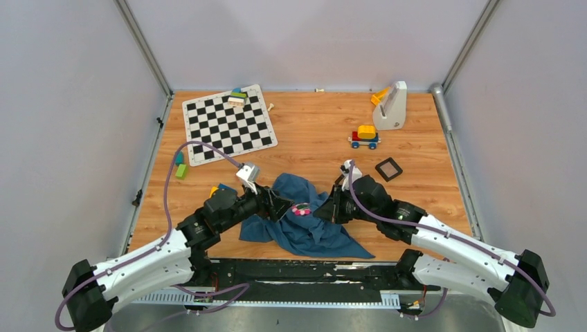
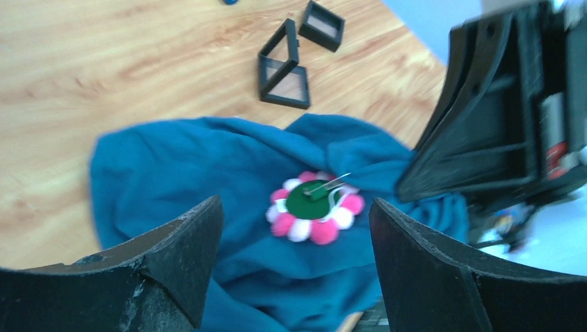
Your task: Remove the brooch from the garment
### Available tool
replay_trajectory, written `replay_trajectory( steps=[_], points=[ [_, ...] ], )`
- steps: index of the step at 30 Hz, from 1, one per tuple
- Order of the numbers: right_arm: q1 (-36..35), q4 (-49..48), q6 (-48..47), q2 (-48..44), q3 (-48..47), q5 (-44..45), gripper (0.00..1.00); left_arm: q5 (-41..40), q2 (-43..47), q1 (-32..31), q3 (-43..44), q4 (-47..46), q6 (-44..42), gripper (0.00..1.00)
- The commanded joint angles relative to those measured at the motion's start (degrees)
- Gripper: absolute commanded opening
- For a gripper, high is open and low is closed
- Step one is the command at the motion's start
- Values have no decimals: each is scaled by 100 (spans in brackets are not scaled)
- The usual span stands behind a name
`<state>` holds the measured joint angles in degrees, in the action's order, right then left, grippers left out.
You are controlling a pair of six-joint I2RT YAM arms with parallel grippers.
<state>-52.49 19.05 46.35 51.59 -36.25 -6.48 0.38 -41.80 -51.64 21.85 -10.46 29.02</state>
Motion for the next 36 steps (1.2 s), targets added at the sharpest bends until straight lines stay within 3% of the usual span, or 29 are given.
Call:
replay_trajectory(
  steps=[1,5,12,17,22,27,36],
  points=[
    [-35,-472,-102,-158,262,30,0,-125,143,-13,-14,642,2655,80],
    [-35,-981,-152,-298,801,-55,0,-74,3,-13,-449,-138,3638,71],
    [-33,-1210,61,-486,1594,-44,0,451,-754,-13,-243,-257,4113,74],
    [-41,-1326,294,-595,2051,-240,0,879,-1479,-13,81,-427,3966,68],
    [-33,-1359,364,-923,2286,-209,0,922,-1779,-13,547,-18,3708,62],
    [-36,-1369,335,-1201,2428,-169,0,766,-1863,-13,743,329,3703,62],
    [-39,-1369,273,-1348,2412,-157,0,931,-2829,-13,1159,889,3514,59]
  ],
)
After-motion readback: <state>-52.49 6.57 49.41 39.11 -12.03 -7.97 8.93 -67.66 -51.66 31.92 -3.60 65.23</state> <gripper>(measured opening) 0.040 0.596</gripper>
